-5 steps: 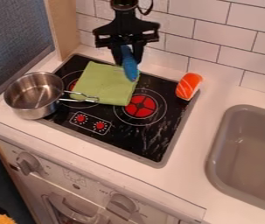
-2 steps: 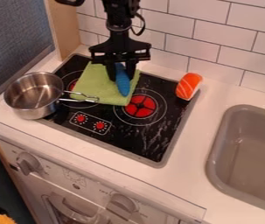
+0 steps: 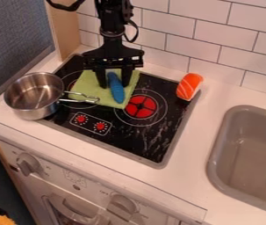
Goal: Put the blue fork on top of the green cloth
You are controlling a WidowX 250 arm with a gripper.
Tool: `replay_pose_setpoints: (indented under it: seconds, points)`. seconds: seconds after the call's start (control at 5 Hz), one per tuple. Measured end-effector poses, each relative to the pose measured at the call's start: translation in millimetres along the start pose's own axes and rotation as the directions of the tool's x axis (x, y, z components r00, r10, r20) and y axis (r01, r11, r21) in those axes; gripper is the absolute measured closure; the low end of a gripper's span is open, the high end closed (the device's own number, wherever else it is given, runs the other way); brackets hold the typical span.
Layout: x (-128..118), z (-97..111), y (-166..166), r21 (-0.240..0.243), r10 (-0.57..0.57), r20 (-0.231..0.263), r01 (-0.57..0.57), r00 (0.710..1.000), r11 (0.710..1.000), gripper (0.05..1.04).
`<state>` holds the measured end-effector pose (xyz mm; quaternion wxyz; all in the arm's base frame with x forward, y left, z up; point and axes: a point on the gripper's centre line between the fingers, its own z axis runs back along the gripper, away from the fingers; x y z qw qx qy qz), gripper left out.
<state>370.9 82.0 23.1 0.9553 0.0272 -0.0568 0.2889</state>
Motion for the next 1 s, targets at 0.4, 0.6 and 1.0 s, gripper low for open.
replay_pose_setpoints:
  seconds: [0.4, 0.6, 1.0]
  points:
    - [-5, 1, 0, -0.008, -0.005, -0.014, 0.005, 1.0, 1.0, 0.079]
    - [-7, 24, 0, -0.018, -0.004, 0.012, 0.005, 1.0, 1.0, 0.083]
    - [-17, 87, -10, -0.088, -0.063, 0.127, 0.075, 0.99, 0.993, 0.083]
